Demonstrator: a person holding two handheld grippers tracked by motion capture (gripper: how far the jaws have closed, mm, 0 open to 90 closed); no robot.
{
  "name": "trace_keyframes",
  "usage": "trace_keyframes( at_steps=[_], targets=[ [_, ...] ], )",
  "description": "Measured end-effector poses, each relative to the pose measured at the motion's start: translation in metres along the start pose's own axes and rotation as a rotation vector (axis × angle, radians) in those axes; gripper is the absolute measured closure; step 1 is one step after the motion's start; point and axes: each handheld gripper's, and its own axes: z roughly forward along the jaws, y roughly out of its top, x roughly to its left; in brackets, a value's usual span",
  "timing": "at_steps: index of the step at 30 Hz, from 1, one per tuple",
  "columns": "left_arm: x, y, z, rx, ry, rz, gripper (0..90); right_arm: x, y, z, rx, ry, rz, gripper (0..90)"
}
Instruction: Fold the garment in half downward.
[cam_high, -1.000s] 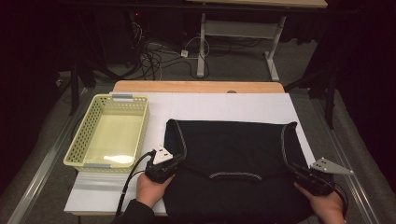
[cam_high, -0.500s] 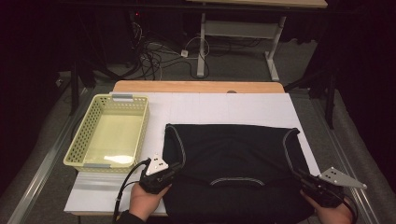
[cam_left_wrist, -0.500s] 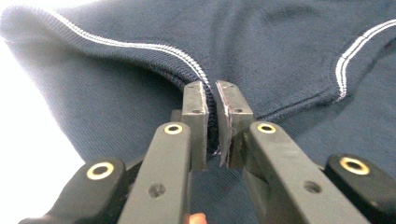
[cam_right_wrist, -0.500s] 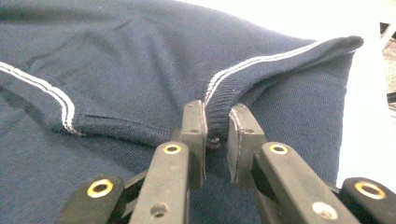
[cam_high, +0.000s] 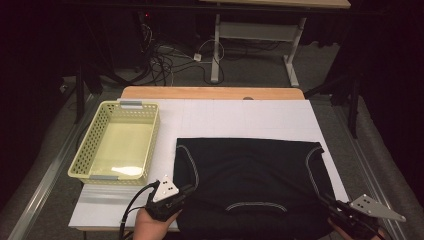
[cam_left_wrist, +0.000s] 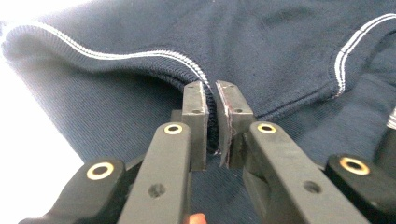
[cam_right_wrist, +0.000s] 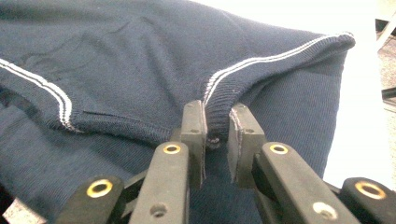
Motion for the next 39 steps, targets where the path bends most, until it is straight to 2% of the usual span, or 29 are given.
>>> trace_keyframes(
  at_steps=[13,17,22,25,29,32,34,39],
  targets=[
    [-0.021,-0.01,-0.025,-0.007,-0.033,0.027,80.7,0.013,-0.015,-0.026,0.004,0.007,-0.002,78.8],
    [-0.028,-0.014,-0.031,-0.005,-0.042,0.047,80.7,0.016,-0.018,-0.032,0.003,0.007,-0.003,78.7],
    [-0.027,-0.019,-0.033,0.007,-0.048,0.032,80.9,0.019,-0.022,-0.038,0.003,0.009,-0.002,78.7],
    [-0.025,-0.023,-0.033,0.013,-0.059,0.009,80.9,0.021,-0.023,-0.039,0.009,0.013,0.0,78.6],
    [-0.023,-0.026,-0.03,0.031,-0.06,0.01,80.8,0.019,-0.027,-0.036,0.028,0.029,0.013,77.0],
    [-0.022,-0.027,-0.028,0.045,-0.064,0.009,80.6,0.018,-0.029,-0.033,0.044,0.037,0.026,72.4],
    [-0.021,-0.028,-0.027,0.053,-0.067,0.003,79.1,0.018,-0.029,-0.033,0.038,0.032,0.032,62.2],
    [-0.015,-0.029,-0.03,-0.003,-0.075,-0.037,60.0,0.016,-0.027,-0.033,0.01,0.021,0.057,41.6]
  ],
)
